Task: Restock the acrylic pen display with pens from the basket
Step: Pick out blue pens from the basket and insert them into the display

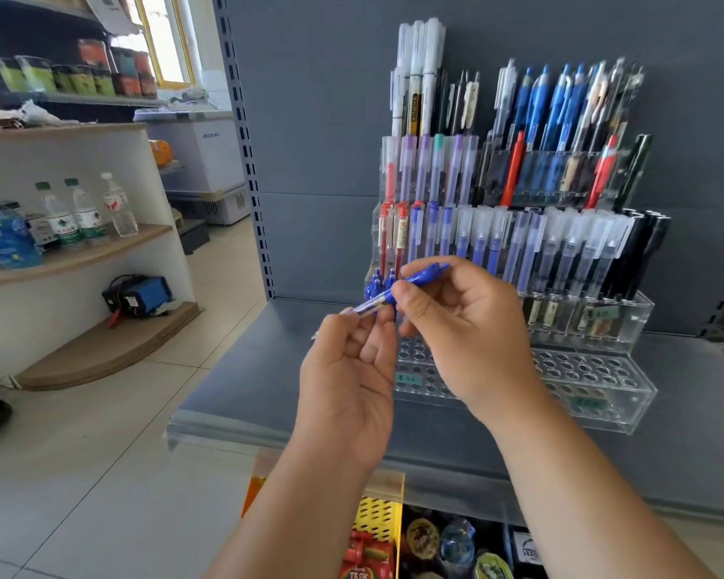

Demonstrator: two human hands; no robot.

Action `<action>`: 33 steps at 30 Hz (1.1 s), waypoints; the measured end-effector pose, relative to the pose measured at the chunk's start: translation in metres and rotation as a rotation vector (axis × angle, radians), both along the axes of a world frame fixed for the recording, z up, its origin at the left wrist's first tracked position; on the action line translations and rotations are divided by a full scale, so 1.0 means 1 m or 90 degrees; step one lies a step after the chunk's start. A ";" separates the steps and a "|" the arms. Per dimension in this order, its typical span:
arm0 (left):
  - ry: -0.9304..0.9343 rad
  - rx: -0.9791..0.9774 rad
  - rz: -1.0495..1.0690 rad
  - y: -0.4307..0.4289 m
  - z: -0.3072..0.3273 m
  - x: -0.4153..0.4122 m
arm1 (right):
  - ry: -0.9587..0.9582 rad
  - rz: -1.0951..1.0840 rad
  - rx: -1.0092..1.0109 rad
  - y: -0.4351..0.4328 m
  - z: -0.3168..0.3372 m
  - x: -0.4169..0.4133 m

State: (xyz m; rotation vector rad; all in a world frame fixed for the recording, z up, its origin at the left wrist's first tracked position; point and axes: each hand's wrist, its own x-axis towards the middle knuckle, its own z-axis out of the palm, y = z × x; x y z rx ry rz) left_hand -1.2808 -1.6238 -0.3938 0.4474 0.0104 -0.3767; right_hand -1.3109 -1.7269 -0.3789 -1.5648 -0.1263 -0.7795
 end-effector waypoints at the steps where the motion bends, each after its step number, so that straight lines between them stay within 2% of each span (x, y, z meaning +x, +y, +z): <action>1: 0.001 -0.002 -0.013 -0.001 -0.002 -0.002 | -0.001 0.004 0.026 0.001 0.000 0.001; 4: 0.007 0.044 -0.058 0.001 -0.004 -0.005 | 0.013 -0.005 0.098 0.006 0.002 0.002; 7: -0.037 0.157 -0.081 0.006 -0.004 -0.003 | 0.028 -0.050 0.112 0.007 0.004 0.004; 12: -0.224 0.468 0.090 0.019 -0.007 0.007 | -0.019 -0.109 -0.005 0.004 0.004 0.008; 15: -0.322 0.569 0.159 0.021 -0.011 0.010 | -0.044 -0.153 -0.109 0.003 0.002 0.010; 21: -0.373 0.677 0.183 0.025 -0.018 0.014 | -0.050 -0.189 -0.140 0.000 0.000 0.013; 33: -0.391 0.687 0.162 0.027 -0.014 0.013 | 0.034 -0.240 -0.261 -0.007 -0.019 0.022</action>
